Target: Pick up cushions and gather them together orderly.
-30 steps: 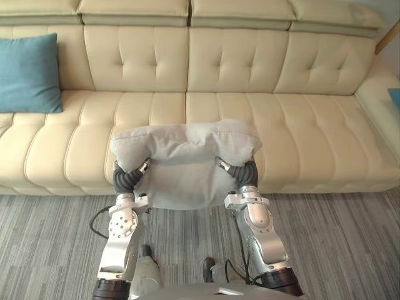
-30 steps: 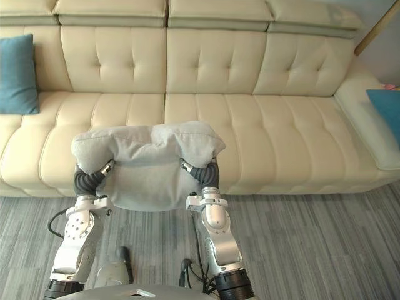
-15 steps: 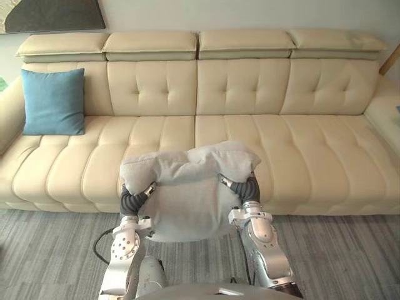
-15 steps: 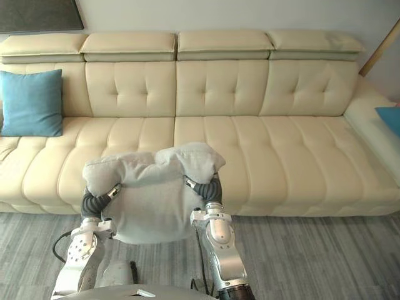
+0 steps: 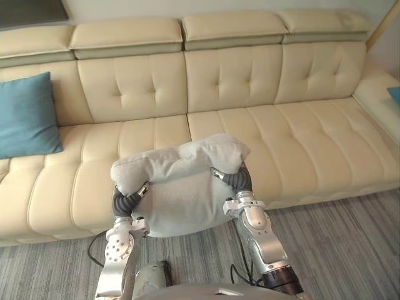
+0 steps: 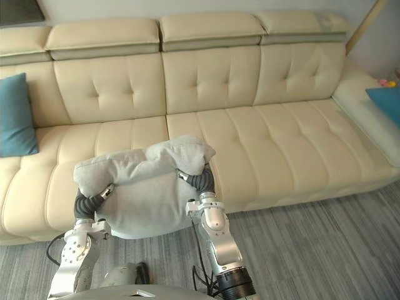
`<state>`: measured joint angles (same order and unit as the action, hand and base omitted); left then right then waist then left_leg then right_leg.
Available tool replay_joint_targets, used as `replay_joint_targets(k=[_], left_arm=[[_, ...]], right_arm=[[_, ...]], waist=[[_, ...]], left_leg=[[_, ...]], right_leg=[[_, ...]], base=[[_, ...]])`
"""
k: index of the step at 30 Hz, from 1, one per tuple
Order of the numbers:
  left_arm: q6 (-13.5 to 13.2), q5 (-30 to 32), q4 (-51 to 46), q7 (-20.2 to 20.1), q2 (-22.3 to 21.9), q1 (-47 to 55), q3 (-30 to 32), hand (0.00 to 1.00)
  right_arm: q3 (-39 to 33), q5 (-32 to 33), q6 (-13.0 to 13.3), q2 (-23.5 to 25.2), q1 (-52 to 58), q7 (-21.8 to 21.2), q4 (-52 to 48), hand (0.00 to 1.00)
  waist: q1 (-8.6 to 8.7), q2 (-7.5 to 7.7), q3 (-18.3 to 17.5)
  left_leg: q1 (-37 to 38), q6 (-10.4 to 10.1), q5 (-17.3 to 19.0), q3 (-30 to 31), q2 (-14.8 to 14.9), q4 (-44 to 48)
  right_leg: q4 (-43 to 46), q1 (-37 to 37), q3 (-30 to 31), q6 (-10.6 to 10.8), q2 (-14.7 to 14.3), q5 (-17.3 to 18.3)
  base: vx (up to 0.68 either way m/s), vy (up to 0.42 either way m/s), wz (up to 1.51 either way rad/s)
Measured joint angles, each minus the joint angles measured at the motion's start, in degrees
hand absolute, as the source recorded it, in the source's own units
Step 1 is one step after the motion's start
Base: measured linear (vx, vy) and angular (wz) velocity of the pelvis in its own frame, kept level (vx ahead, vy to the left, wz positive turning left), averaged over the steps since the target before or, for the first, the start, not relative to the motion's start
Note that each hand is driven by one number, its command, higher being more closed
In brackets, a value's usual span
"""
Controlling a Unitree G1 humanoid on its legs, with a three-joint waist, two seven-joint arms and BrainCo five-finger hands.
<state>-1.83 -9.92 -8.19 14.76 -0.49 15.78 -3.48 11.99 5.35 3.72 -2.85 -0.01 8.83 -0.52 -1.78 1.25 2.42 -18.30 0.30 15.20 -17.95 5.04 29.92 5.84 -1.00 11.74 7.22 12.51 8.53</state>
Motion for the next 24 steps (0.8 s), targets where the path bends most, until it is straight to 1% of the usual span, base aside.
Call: replay_joint_targets(k=[1,2,3,4,5,6,7,8,9,10,11,12,13,14,15,17,20,22,23,24], left_arm=[[0.00,0.00,0.00,0.05,-0.02,0.00,0.03,1.00],[0.05,0.00,0.00,0.15,-0.01,-0.05,0.08,1.00],[0.06,-0.02,0.00,0.27,0.01,-0.07,0.08,1.00],[0.12,-0.06,0.04,0.72,0.13,0.00,0.06,1.00],[0.24,-0.09,0.22,1.00,0.49,0.03,-0.12,1.00],[0.25,-0.10,0.75,1.20,1.15,0.19,-0.27,1.00],[0.25,-0.10,1.03,1.27,1.66,0.19,-0.27,1.00],[0.07,-0.10,1.01,1.56,1.82,0.16,0.04,1.00],[-0.44,-0.11,1.02,1.93,2.32,-0.13,0.09,1.00],[-0.53,-0.11,1.02,1.96,2.46,-0.22,0.09,1.00],[-0.54,-0.15,1.16,1.96,2.67,-0.36,0.07,1.00],[-0.54,-0.15,1.34,1.95,2.94,-0.41,-0.01,1.00],[-0.54,-0.11,4.13,1.64,2.82,-2.01,-1.24,1.00],[-0.35,-0.04,4.84,1.50,2.40,-2.28,-1.65,1.00],[-0.16,0.09,5.17,0.98,1.46,-3.00,-2.64,1.00],[-0.03,0.11,5.16,0.98,-0.72,-3.93,-2.90,1.00],[-0.05,0.05,4.75,0.24,-1.53,-3.91,-3.32,1.00],[-0.11,0.04,4.37,0.03,-1.52,-4.01,-3.25,1.00],[-0.11,0.04,4.38,-0.02,-1.51,-4.08,-3.26,1.00],[-0.11,0.04,4.41,-0.02,-1.47,-4.10,-3.26,1.00]], right_arm=[[0.03,0.01,0.00,0.00,0.00,-0.07,0.31,1.00],[0.02,0.00,-0.02,0.04,-0.32,-0.14,1.85,1.00],[0.01,0.00,-0.04,0.04,-0.33,-0.19,2.18,1.00],[0.01,0.02,-0.03,0.12,-0.32,-0.32,3.15,1.00],[0.00,0.05,-0.04,0.25,-0.32,-0.42,4.23,1.00],[-0.12,0.23,-0.03,0.25,-0.30,-0.76,5.71,1.00],[0.17,0.34,-0.03,0.30,-0.31,-0.82,6.41,1.00],[0.61,0.38,-0.02,0.18,-0.49,-0.85,6.42,1.00],[0.70,0.57,-0.01,0.33,-1.12,-0.84,6.36,1.00],[0.70,0.76,-0.01,0.28,-1.38,-0.85,6.28,1.00],[0.72,1.06,-0.01,0.19,-1.80,-0.85,6.22,1.00],[0.75,1.22,-0.01,0.32,-1.74,-0.83,6.11,1.00],[0.41,1.59,0.18,-0.80,-1.11,-0.88,5.82,1.00],[0.04,1.61,0.11,-1.35,-0.99,-0.79,5.82,1.00],[-1.26,1.82,0.09,-2.44,-0.94,-0.76,4.88,1.00],[-2.58,2.04,-0.03,-2.60,0.12,-0.68,2.04,1.00],[-3.23,2.03,0.00,-2.38,2.18,-0.72,-3.08,1.00],[-3.30,2.03,0.34,-2.28,2.11,-0.74,-3.71,1.00],[-3.40,2.02,0.38,-2.27,2.13,-0.78,-3.66,1.00],[-3.44,2.03,0.37,-2.15,2.19,-0.80,-3.50,1.00]], waist=[[-0.06,0.05,-0.16],[-0.53,-0.17,-0.71],[-0.59,-0.22,-0.73],[-0.50,-0.28,-0.67],[-0.13,-0.36,-0.53],[0.57,-0.62,-0.31],[0.90,-0.99,-0.01],[0.95,-1.31,-0.06],[1.19,-1.32,-0.02],[1.47,-1.36,0.00],[1.90,-1.22,0.31],[2.42,0.26,0.17],[3.57,-0.70,1.30],[3.01,-1.79,1.41],[2.65,-3.59,2.07],[2.69,-3.94,2.34],[2.30,-4.06,2.23],[2.12,-4.10,2.05],[1.60,-4.10,1.60],[1.40,-4.07,1.58]], left_leg=[[0.01,0.18,0.07,-0.05,-0.20,-0.01],[0.51,0.70,-0.05,-0.14,-0.89,-1.22],[1.24,0.88,-0.15,-0.18,-1.17,-2.10],[3.33,1.02,-0.19,-0.24,-1.70,-3.91],[5.71,1.17,-0.14,-0.13,-1.92,-5.41],[9.80,1.25,-0.08,0.38,-2.04,-7.66],[13.17,1.37,0.01,0.63,-2.02,-9.63],[15.83,1.27,0.03,0.63,-1.64,-11.71],[17.52,0.77,0.23,0.77,-0.77,-13.18],[17.66,0.22,0.32,0.97,-0.27,-13.11],[18.64,-1.48,0.75,1.27,0.72,-13.04],[19.51,-3.00,1.49,2.45,0.43,-12.76],[20.34,-4.90,3.34,6.10,0.43,-11.81],[20.49,-4.53,3.41,7.50,1.07,-12.08],[20.17,-4.25,3.57,9.91,2.52,-12.11],[20.22,-4.50,2.02,10.57,4.02,-13.13],[21.70,-3.99,0.41,11.72,4.50,-14.49],[21.65,-3.81,0.28,11.73,4.46,-15.55],[21.38,-3.93,0.17,11.72,4.24,-17.05],[21.31,-4.60,-0.22,11.74,3.88,-18.18]], right_leg=[[0.51,0.53,0.11,0.50,0.29,-0.23],[5.59,3.91,0.10,3.37,0.42,-0.86],[9.74,5.88,0.04,6.36,0.27,-0.63],[19.49,9.79,-0.05,9.15,-0.16,-0.68],[27.10,12.41,-0.32,8.79,-0.63,-1.89],[36.12,14.56,-1.78,6.96,-0.95,-2.69],[41.84,16.41,-4.24,2.06,-1.08,0.12],[43.58,19.34,-7.69,-1.47,-1.78,3.04],[40.12,22.72,-11.28,-3.27,-3.26,4.58],[37.70,23.82,-12.15,-3.87,-4.15,4.83],[28.36,25.15,-12.35,-5.00,-6.85,3.14],[18.08,23.29,-11.06,-4.87,-8.69,-2.16],[12.04,20.24,-9.44,-4.05,-10.31,-10.90],[11.29,19.33,-9.68,-4.47,-11.02,-11.18],[9.59,18.76,-10.74,-5.16,-12.52,-11.15],[7.94,17.62,-12.33,-6.25,-13.76,-11.34],[4.10,13.77,-13.97,-6.63,-13.86,-11.89],[1.44,12.96,-14.09,-6.51,-13.90,-13.36],[-1.45,12.64,-14.00,-6.31,-13.94,-15.19],[-3.99,11.98,-13.94,-6.20,-13.93,-16.75]], base=[[0.22,0.135,-0.43],[0.23,0.092,-0.32],[0.23,0.075,-0.29],[0.18,0.034,-0.03],[0.17,-0.005,0.14],[0.20,-0.041,0.23],[0.19,-0.081,0.15],[0.22,-0.153,0.05],[0.19,-0.167,0.00],[0.21,-0.220,0.05],[0.23,-0.226,0.15],[0.33,-0.315,0.48],[0.24,-0.228,0.43],[0.26,-0.195,0.28],[0.19,-0.112,-0.08],[0.21,-0.131,0.12],[0.12,-0.046,0.32],[0.01,0.043,0.14],[-0.01,0.074,0.06],[-0.02,0.086,0.04]])
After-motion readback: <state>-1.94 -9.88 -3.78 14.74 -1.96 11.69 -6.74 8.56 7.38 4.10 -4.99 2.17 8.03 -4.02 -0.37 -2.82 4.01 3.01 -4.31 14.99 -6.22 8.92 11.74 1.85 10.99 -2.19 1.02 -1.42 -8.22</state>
